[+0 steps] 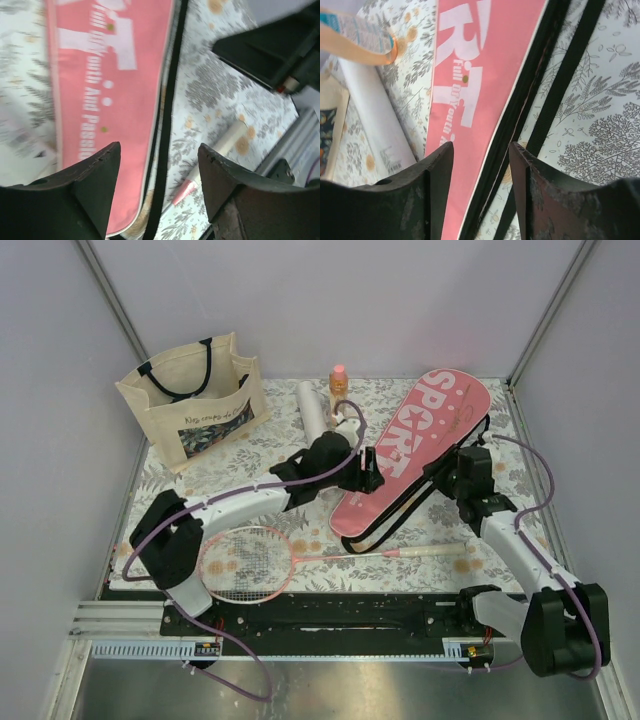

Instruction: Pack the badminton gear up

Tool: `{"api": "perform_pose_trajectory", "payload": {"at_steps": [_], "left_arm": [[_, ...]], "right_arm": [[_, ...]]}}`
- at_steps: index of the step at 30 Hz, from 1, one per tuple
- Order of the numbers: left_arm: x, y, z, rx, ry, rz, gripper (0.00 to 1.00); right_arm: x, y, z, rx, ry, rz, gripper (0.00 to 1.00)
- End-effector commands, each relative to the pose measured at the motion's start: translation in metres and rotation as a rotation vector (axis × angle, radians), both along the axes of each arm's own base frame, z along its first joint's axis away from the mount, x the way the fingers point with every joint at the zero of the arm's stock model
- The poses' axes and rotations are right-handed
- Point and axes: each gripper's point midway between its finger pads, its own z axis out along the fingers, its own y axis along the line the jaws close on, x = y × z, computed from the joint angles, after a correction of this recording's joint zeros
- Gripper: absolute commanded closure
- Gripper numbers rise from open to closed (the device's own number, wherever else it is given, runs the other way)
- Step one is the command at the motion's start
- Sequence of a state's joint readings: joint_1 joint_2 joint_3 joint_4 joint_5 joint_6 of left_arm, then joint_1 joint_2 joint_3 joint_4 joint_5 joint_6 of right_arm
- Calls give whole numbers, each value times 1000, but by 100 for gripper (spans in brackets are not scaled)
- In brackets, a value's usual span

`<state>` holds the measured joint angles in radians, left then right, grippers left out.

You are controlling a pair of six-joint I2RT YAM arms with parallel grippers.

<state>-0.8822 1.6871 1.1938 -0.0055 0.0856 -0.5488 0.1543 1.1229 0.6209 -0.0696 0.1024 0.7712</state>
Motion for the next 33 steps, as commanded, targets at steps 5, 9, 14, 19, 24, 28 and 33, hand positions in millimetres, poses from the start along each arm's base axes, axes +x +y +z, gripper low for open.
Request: {"api": "perform_pose_trajectory", "payload": {"at_steps": [5,9,14,19,24,28,33], "left_arm": [[34,121,-3,182,75,441,27],[30,177,-9,218,140,615,24],[14,241,-9,218,190,834,16],[1,284,1,183,200,969,16],[-7,313,23,193,87,1027,16],[-10,322,37,155,36,1054,16],[-10,325,41,165,8,1042,13]], "right_arm": [[-32,57,50,-184,-157,528,44],[-64,112,53,-227,-219,831,44],[-108,172,37,-269,-260,1151,45],[-143,219,12,-375,-277,1420,45],[-162,265,0,-416,-318,1536,45],[-168,293,-23,-460,-303,1576,46],[-166,315,-49,-553,-266,1615,47]]}}
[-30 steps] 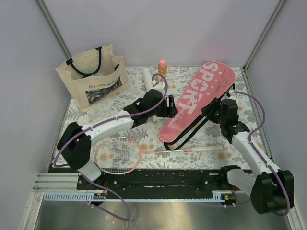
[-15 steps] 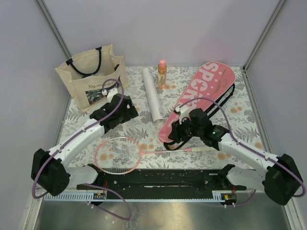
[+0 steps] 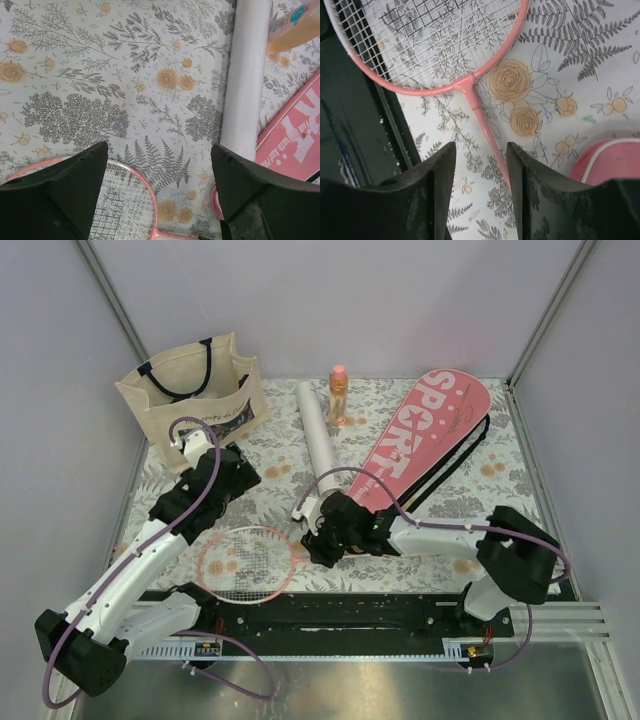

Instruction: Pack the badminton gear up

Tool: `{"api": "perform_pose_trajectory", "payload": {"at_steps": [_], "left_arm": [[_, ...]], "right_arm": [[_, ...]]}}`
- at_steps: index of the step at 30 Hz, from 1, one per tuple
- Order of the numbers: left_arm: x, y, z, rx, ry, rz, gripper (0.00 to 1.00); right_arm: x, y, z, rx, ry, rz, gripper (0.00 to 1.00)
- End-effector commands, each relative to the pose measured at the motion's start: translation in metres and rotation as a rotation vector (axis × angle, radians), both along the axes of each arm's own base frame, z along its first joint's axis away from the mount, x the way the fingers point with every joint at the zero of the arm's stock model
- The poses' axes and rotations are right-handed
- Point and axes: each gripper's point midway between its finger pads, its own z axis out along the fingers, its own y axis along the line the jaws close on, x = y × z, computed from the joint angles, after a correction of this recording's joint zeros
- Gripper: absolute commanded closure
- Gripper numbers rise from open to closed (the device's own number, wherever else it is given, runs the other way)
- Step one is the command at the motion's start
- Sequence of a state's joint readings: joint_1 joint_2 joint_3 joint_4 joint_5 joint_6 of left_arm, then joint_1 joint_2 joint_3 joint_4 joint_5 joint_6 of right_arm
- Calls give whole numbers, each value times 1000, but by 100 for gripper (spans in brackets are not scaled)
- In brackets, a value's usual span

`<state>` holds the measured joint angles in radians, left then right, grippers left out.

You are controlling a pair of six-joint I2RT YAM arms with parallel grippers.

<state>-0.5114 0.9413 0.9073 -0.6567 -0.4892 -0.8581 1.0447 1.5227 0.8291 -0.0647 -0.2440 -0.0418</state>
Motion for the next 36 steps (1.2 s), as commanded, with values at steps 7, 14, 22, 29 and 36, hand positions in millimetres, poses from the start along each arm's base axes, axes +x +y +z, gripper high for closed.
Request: {"api": "perform_pose_trajectory", "payload": {"at_steps": [7,14,22,29,36], "left_arm": [[2,26,2,52,-2,104,10],[3,39,9,-26,12,198,5],[0,52,20,-54,-10,248,5],[-13,50,8,-83,75,250,5],[-30,42,-7,-150,145,247,6]], "right_arm": [[19,31,-21,-97,-152,28,51],[10,35,-35,-141,-205,50,55],[7,25,-52,-196,-227,32,67],[14,41,-31,-69,-277,-8,90],[11,66,31,164,-301,-8,100]]}}
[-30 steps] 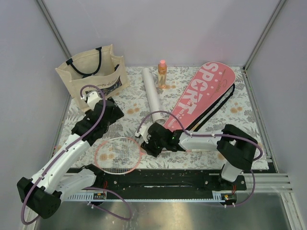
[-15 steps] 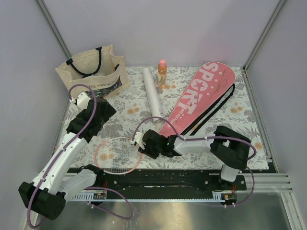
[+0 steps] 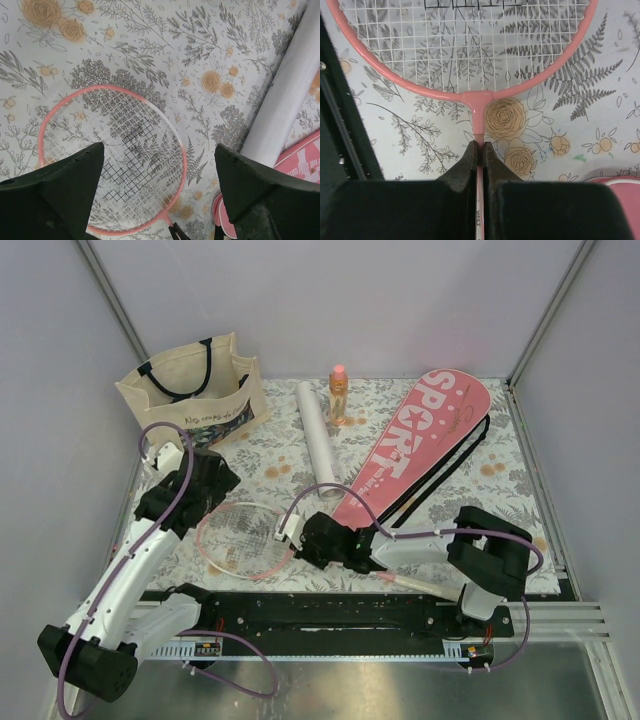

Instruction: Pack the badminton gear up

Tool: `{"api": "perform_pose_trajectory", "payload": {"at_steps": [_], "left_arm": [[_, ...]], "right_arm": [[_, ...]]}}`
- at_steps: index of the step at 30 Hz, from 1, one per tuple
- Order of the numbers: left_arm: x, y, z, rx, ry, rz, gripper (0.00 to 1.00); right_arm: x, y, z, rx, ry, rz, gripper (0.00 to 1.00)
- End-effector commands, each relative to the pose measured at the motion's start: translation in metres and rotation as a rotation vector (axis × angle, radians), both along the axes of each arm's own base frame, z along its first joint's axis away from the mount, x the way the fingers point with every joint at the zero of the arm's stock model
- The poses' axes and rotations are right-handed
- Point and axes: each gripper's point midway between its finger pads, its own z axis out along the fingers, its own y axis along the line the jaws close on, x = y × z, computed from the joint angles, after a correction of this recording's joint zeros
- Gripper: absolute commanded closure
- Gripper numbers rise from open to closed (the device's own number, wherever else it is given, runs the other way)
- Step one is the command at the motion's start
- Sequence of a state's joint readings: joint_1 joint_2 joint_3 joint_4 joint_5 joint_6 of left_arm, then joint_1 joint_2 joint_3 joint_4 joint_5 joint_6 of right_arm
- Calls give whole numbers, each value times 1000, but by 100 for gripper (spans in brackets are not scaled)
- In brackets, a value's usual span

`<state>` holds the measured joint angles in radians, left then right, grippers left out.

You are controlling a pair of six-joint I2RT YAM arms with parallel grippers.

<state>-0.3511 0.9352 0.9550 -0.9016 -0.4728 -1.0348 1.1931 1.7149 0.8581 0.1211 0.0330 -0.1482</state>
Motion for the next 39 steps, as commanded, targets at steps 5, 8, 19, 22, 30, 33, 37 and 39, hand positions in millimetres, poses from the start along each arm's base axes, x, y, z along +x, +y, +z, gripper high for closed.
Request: {"api": "perform_pose_trajectory", "payload": {"at_steps": [5,8,19,22,30,33,37,39], "left_arm": [[-16,-18,3,-119,-20,-77,6],[-21,-14,0,-96,-31,-102,4],[-43,-35,91,-121,-319,-385,6],[-47,-34,93,-108,-338,-407,6],[-34,-49,77,-120,-344,-474,10],[-30,-52,72,-120,-337,-482,15],[-33,-58,65,-138,-303,-514,13],[-37,-61,70,-166,-319,-521,11]], "right_arm": [[5,43,108,357,-53,-11,100],[13,44,125,397,-72,-59,100],[50,24,176,501,-129,-261,100],[53,19,190,538,-130,-286,100],[55,14,216,608,-119,-305,100],[52,10,224,642,-108,-309,100],[60,3,222,627,-128,-352,100],[67,-2,219,618,-139,-379,100]]}}
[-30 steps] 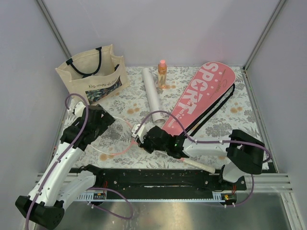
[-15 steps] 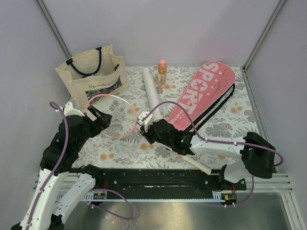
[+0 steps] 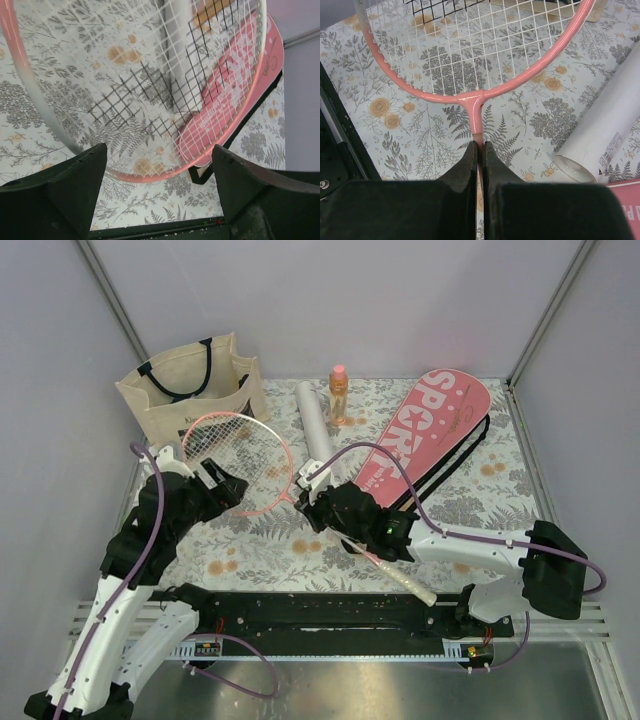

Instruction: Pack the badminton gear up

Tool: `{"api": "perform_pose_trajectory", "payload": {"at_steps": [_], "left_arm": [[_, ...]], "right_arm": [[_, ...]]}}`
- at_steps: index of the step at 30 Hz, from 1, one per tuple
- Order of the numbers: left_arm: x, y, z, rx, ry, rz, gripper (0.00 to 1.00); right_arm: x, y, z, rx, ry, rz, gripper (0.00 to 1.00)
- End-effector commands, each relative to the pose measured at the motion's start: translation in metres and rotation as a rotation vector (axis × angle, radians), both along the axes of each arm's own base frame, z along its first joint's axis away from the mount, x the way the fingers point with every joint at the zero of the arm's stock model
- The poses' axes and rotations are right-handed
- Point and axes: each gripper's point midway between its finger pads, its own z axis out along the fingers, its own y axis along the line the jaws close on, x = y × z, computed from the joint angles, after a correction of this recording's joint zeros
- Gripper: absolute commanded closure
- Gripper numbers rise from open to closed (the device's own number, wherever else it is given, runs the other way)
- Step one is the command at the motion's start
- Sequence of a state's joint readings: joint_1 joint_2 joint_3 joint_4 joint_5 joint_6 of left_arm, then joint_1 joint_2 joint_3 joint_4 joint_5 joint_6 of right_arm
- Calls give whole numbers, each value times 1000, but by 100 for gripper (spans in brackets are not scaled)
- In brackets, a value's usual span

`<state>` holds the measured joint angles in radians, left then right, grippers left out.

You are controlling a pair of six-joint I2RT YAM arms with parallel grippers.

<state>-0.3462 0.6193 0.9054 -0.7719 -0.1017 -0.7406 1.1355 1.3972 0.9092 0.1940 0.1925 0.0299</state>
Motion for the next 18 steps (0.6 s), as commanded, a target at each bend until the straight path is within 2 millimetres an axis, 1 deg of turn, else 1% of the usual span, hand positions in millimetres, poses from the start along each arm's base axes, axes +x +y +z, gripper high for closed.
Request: {"api": "perform_pose_trajectory", "payload": {"at_steps": [1,3,5,7,9,10,12,14,18], "left_arm": [[-5,-16,17,-73,-45,-77,10],[-13,-22,33,-118,-75,-114,10],[-19,-21,46,-131,-103,-118,10],[-23,-16,51,-126,-123,-102,10],[-22,-12,48,-117,-130,-85,9],[-18,-9,48,-107,-143,-61,9],[-10,-12,45,-101,-175,-73,10],[-2,-17,50,-112,-232,-93,10],[9,-27,68,-136,-327,-135,11]], "right_arm": [[20,-7,50,167,-28,-105,100],[27,-13,51,175,-23,-132,100],[30,-17,55,186,-24,-145,100],[34,-23,62,196,-37,-155,100],[35,-26,67,199,-42,-158,100],[33,-27,71,208,-44,-153,100],[29,-26,78,231,-41,-127,100],[22,-23,86,261,-28,-95,100],[11,-19,92,303,-2,-40,100]]}}
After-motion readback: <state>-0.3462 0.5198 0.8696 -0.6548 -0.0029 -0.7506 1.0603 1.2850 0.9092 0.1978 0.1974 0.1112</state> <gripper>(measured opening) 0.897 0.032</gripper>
